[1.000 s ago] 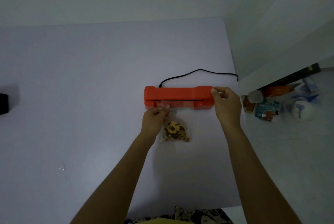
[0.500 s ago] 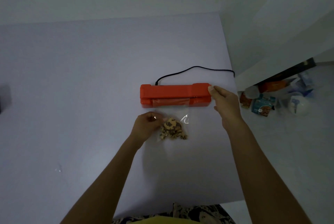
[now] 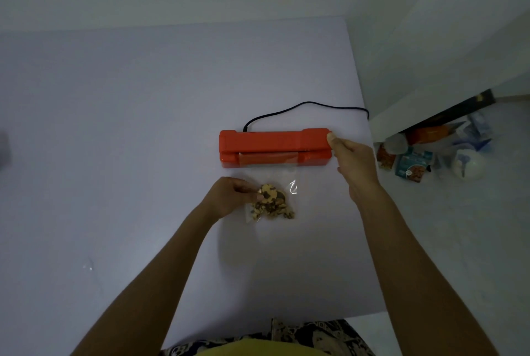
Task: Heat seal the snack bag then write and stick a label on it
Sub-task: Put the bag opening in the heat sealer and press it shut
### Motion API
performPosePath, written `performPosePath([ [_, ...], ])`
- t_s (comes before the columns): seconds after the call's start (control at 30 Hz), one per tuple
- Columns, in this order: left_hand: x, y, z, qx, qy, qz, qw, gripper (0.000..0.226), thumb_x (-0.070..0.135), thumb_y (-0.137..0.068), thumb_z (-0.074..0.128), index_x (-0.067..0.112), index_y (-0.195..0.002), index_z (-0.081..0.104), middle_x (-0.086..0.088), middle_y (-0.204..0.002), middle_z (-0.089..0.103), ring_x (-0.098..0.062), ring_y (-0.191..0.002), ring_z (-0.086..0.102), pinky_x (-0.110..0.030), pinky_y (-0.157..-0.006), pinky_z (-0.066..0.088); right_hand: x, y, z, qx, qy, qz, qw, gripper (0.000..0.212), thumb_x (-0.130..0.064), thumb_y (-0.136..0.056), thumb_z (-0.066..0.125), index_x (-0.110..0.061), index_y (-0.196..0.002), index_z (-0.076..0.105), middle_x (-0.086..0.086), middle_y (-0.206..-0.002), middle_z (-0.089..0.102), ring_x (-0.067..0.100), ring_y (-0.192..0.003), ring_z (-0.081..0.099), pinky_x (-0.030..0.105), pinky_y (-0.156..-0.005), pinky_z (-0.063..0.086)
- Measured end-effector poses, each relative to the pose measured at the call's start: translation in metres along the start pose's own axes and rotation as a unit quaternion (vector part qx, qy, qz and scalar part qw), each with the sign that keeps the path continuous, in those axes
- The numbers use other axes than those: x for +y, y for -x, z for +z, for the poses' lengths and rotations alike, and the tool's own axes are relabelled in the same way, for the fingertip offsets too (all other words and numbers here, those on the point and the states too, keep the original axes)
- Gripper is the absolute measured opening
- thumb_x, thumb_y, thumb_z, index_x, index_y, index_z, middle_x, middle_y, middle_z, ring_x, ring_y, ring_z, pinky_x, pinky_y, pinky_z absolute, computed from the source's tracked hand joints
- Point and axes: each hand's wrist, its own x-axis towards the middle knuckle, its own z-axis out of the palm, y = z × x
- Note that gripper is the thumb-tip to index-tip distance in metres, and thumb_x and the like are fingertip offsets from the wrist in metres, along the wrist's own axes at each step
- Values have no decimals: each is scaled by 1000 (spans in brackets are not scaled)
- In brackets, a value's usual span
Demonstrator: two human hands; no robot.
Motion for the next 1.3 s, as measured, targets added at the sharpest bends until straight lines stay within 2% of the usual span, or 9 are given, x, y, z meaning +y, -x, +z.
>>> performPosePath([
  [0.2, 0, 1, 2, 5, 15, -6, 1000, 21, 20, -74, 79, 11, -93, 76, 0, -93, 73, -8, -87, 66, -13, -70, 46, 1, -1, 0, 1, 8, -2, 1000, 40, -37, -92, 60, -9, -120, 64, -20, -82, 57, -7, -80, 52, 30, -91, 47],
  [0.37, 0, 1, 2, 6, 23, -8, 1000, 23, 21, -74, 79, 10, -93, 75, 0, -93, 73, -6, -84, 66, -10, -67, 45, 0, 0, 2, 10, 16, -6, 1000, 37, -38, -92, 60, -10, -116, 67, -18, -79, 58, -4, -77, 53, 28, -85, 47],
  [0.47, 0, 1, 2, 5, 25, -6, 1000, 22, 20, -74, 78, 10, -93, 75, -2, -94, 73, -8, -86, 66, -12, -69, 46, 0, 0, 1, 7, 9, -1, 1000, 39, -37, -91, 61, -9, -119, 65, -19, -81, 58, -5, -78, 53, 29, -91, 47],
  [0.6, -2, 1, 2, 7, 25, -3, 1000, 23, 19, -74, 78, 9, -94, 75, -3, -95, 73, -11, -89, 66, -14, -70, 47, 0, 0, 1, 9, 15, -7, 1000, 38, -37, -92, 61, -9, -117, 67, -16, -78, 58, -2, -73, 52, 27, -82, 46],
  [0.8, -3, 1, 4, 5, 33, -2, 999, 22, 17, -74, 78, 8, -94, 75, -4, -96, 72, -12, -89, 66, -14, -71, 48, 2, -2, 0, 13, 26, -11, 1000, 40, -39, -91, 61, -10, -119, 66, -13, -86, 61, -2, -75, 53, 29, -88, 48],
  [1.0, -5, 1, 4, 7, 38, 0, 999, 22, 19, -73, 79, 9, -93, 75, -4, -96, 73, -14, -91, 67, -20, -79, 51, 1, -2, 0, 12, 31, -11, 999, 35, -38, -92, 60, -12, -114, 69, -12, -74, 59, 0, -66, 50, 23, -72, 45],
  [1.13, -4, 1, 4, 8, 39, 0, 999, 22, 19, -73, 80, 9, -93, 75, -3, -95, 73, -14, -91, 67, -16, -74, 49, 1, -2, 0, 14, 32, -9, 999, 35, -38, -92, 60, -12, -115, 68, -14, -76, 59, 1, -69, 51, 25, -75, 46],
  [1.2, -4, 1, 4, 10, 37, -1, 999, 22, 18, -74, 79, 9, -93, 75, -3, -95, 73, -13, -90, 67, -15, -72, 48, 2, -3, -1, 12, 30, -10, 999, 36, -38, -92, 60, -12, -115, 68, -12, -73, 58, 1, -66, 49, 22, -72, 45],
  [1.3, -3, 2, 5, 11, 41, -2, 999, 20, 18, -74, 79, 10, -92, 75, -2, -95, 73, -11, -89, 67, -13, -69, 47, 2, -4, -2, 10, 26, -7, 1000, 37, -38, -91, 61, -12, -115, 68, -12, -69, 53, 0, -64, 46, 24, -76, 44],
])
